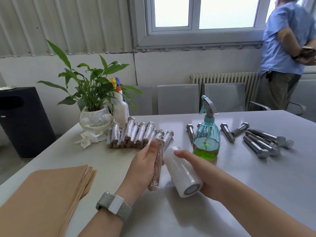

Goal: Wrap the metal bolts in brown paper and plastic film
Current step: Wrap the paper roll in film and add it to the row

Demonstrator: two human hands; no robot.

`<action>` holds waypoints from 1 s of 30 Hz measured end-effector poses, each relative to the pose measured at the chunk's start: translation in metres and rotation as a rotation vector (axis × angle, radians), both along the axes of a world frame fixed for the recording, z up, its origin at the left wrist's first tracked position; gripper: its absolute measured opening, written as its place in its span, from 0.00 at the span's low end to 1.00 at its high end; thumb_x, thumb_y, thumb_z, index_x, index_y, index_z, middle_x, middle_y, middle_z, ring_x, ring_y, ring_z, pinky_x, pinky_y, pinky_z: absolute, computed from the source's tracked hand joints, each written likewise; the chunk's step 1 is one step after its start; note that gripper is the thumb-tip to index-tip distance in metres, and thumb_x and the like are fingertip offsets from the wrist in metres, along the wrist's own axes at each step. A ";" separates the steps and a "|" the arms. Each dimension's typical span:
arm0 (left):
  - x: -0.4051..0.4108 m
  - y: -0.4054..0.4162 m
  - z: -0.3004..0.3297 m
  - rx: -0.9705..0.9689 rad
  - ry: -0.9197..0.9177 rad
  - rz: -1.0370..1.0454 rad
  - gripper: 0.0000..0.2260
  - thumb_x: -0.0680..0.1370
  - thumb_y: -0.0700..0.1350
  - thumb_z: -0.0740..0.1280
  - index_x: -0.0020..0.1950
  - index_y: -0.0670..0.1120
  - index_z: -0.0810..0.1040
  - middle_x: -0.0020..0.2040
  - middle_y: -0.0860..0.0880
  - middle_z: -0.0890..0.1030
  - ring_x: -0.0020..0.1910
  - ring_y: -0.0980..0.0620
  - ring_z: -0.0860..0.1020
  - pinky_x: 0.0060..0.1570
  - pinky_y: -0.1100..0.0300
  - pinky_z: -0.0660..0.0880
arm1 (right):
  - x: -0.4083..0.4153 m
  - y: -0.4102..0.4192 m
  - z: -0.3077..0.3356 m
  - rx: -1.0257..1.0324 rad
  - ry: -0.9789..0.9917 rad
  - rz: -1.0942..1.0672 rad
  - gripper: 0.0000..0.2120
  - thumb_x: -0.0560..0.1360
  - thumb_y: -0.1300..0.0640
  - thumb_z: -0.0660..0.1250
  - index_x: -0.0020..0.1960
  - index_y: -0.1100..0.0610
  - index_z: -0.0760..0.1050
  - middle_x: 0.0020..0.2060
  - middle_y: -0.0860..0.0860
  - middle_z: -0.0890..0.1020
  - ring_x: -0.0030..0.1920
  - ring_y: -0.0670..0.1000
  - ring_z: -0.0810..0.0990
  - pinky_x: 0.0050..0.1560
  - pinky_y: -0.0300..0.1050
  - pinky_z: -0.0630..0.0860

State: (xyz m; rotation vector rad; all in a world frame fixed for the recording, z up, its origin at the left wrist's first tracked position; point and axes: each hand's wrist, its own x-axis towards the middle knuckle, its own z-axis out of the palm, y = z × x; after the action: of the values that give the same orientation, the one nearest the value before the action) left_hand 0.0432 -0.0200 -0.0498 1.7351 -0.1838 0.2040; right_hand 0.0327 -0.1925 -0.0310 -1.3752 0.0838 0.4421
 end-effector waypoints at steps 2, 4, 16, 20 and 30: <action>-0.001 -0.001 -0.001 0.024 0.000 -0.014 0.28 0.74 0.72 0.53 0.35 0.53 0.80 0.31 0.51 0.82 0.27 0.55 0.77 0.26 0.67 0.70 | 0.003 -0.002 0.000 -0.044 -0.030 0.011 0.16 0.72 0.45 0.71 0.50 0.57 0.81 0.35 0.55 0.84 0.34 0.53 0.83 0.38 0.43 0.78; -0.001 -0.002 -0.002 0.053 0.001 -0.031 0.29 0.74 0.72 0.52 0.35 0.52 0.80 0.32 0.49 0.83 0.27 0.55 0.77 0.28 0.67 0.70 | 0.005 -0.005 0.001 -0.091 -0.063 0.036 0.21 0.70 0.43 0.72 0.53 0.59 0.81 0.37 0.56 0.84 0.37 0.54 0.82 0.41 0.45 0.77; -0.003 -0.005 0.004 -0.229 0.268 -0.288 0.27 0.74 0.67 0.60 0.34 0.46 0.83 0.32 0.46 0.76 0.27 0.52 0.71 0.27 0.64 0.69 | 0.009 -0.009 0.002 -0.087 -0.053 0.110 0.32 0.66 0.43 0.74 0.61 0.65 0.76 0.44 0.60 0.79 0.40 0.56 0.80 0.37 0.45 0.78; -0.005 -0.010 0.006 -0.351 0.352 -0.329 0.25 0.75 0.66 0.61 0.32 0.47 0.79 0.29 0.48 0.74 0.24 0.53 0.70 0.26 0.63 0.68 | 0.009 -0.006 -0.002 -0.061 -0.076 0.086 0.25 0.66 0.44 0.74 0.54 0.62 0.80 0.38 0.57 0.82 0.36 0.55 0.82 0.38 0.45 0.78; -0.003 -0.021 -0.001 -0.421 0.300 -0.081 0.29 0.70 0.71 0.57 0.33 0.47 0.82 0.30 0.43 0.76 0.24 0.49 0.73 0.24 0.61 0.67 | -0.005 0.019 -0.014 -0.168 -0.259 -0.215 0.28 0.66 0.45 0.78 0.59 0.51 0.69 0.50 0.54 0.82 0.46 0.52 0.85 0.50 0.55 0.82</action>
State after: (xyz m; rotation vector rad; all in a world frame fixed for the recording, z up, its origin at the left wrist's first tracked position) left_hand 0.0404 -0.0411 -0.0506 1.3165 0.0114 -0.0757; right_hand 0.0277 -0.1736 -0.0447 -1.5585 0.0562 0.0769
